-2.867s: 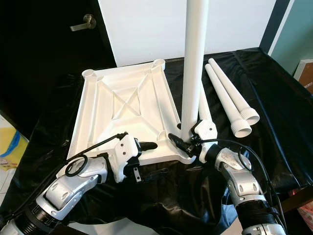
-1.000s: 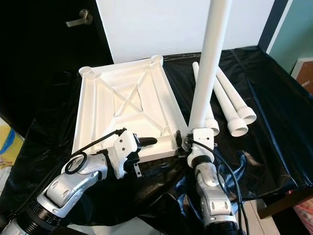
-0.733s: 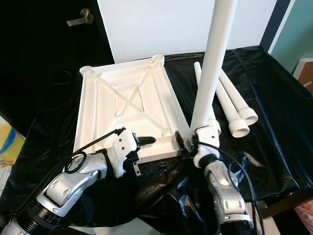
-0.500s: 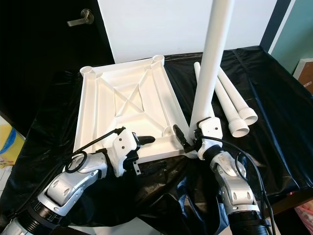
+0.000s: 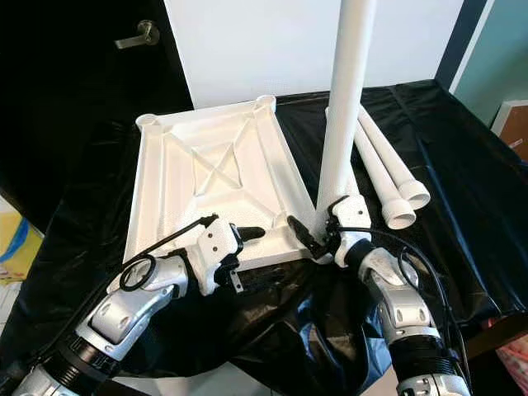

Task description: Building children table

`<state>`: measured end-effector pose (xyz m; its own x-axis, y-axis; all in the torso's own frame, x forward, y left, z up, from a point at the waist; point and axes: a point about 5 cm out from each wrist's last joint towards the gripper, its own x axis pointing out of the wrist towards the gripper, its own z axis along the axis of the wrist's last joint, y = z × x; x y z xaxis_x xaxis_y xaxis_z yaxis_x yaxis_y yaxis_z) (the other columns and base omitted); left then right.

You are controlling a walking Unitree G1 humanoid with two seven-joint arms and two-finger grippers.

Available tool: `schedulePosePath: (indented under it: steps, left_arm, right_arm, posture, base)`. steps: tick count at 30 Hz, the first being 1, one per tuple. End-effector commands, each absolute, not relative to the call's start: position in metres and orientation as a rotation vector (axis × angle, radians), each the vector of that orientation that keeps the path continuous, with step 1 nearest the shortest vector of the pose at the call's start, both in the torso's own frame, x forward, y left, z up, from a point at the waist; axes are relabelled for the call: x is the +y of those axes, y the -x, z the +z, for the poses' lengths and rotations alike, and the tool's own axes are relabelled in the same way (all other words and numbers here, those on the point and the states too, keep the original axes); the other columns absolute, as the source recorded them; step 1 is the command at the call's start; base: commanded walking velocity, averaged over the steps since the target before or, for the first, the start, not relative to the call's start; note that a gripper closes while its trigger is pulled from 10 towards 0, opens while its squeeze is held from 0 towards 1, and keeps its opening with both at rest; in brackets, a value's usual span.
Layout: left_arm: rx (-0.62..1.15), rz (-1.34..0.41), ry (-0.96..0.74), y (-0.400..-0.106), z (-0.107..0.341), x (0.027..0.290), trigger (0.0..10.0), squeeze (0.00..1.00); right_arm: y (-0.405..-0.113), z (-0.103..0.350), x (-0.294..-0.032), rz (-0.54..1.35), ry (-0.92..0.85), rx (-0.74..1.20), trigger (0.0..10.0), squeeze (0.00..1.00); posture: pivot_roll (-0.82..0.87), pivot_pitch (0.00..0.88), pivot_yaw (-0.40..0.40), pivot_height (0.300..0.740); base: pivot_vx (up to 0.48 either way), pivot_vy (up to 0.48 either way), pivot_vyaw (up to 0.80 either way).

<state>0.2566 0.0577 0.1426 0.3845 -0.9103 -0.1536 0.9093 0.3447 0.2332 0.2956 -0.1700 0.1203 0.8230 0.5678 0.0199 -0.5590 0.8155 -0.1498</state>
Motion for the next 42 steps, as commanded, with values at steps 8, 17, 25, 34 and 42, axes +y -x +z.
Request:
schedulePosePath:
  steps: [8,17,25,34,42]
  left_arm:
    - [-0.05,-1.071,-0.328,-0.267,0.145,0.064,10.0,0.0]
    - [-0.06,-1.025,-0.337,-0.27,0.143,0.064,10.0,0.0]
    - [-0.053,-0.986,-0.338,-0.269,0.139,0.063,10.0,0.0]
    - [-0.039,-0.987,-0.318,-0.274,0.137,0.062,10.0,0.0]
    - [-0.036,-0.975,-0.335,-0.279,0.137,0.06,10.0,0.0]
  right_arm:
    - [-0.298,0.112,-0.171,0.627,0.136,-0.034,10.0,0.0]
    - [-0.297,0.107,-0.174,0.531,0.139,-0.023,10.0,0.0]
    - [-0.291,0.1,-0.177,0.335,0.149,-0.002,10.0,0.0]
    - [-0.282,0.094,-0.167,0.127,0.1,0.0,10.0,0.0]
    - [-0.278,0.088,-0.148,-0.033,0.059,0.025,10.0,0.0]
  posture:
    - [-0.13,0.0,0.037,0.74]
    - [-0.13,0.0,0.022,0.74]
    - [-0.14,0.007,0.018,0.74]
    - [-0.16,0.005,0.039,0.74]
    - [-0.16,0.004,0.041,0.74]
  base:
    - [0.0,0.0,0.0]
    - [0.0,0.0,0.0]
    - [0.0,0.0,0.0]
    - [0.0,0.0,0.0]
    - [0.0,0.0,0.0]
